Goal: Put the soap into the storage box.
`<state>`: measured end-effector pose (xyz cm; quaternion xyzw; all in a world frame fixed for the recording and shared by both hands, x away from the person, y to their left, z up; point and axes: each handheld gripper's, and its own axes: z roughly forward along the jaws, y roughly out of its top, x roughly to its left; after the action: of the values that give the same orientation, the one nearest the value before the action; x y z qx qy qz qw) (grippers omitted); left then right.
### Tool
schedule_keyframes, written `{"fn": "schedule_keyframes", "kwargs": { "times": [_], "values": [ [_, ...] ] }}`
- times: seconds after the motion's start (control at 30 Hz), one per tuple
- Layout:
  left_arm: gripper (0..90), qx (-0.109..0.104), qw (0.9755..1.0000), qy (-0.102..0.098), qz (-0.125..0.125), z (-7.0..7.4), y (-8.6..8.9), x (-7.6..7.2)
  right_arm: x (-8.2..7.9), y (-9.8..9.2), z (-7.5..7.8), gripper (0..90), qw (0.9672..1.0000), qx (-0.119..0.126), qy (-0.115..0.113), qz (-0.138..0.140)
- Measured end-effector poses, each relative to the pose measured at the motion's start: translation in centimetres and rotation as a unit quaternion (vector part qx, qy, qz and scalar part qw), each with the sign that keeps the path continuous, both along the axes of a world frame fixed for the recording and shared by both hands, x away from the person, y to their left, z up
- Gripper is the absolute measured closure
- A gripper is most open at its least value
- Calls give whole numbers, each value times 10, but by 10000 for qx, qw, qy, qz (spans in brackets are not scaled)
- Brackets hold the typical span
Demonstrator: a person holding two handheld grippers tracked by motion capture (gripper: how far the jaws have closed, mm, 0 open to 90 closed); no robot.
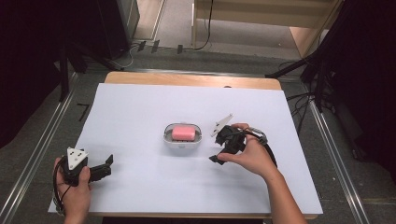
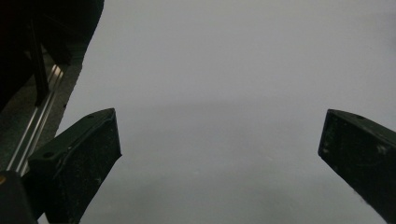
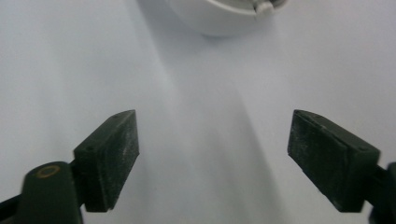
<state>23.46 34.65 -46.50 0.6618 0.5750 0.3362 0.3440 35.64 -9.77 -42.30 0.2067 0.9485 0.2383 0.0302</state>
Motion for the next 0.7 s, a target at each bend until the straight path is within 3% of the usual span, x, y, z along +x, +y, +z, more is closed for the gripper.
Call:
{"fn": "schedule_keyframes", "kwargs": {
  "times": [0.33,0.47,0.7],
  "values": [
    [0,25,10000,3,-3,0,0,0,-12,-32,-12,80,9985,156,-55,-519],
    [0,28,10000,4,-5,0,0,0,-16,-44,-17,21,9971,183,-43,-741],
    [0,51,10000,27,3,0,-1,0,-24,-67,-21,0,9940,359,-91,-1031]
  ]
}}
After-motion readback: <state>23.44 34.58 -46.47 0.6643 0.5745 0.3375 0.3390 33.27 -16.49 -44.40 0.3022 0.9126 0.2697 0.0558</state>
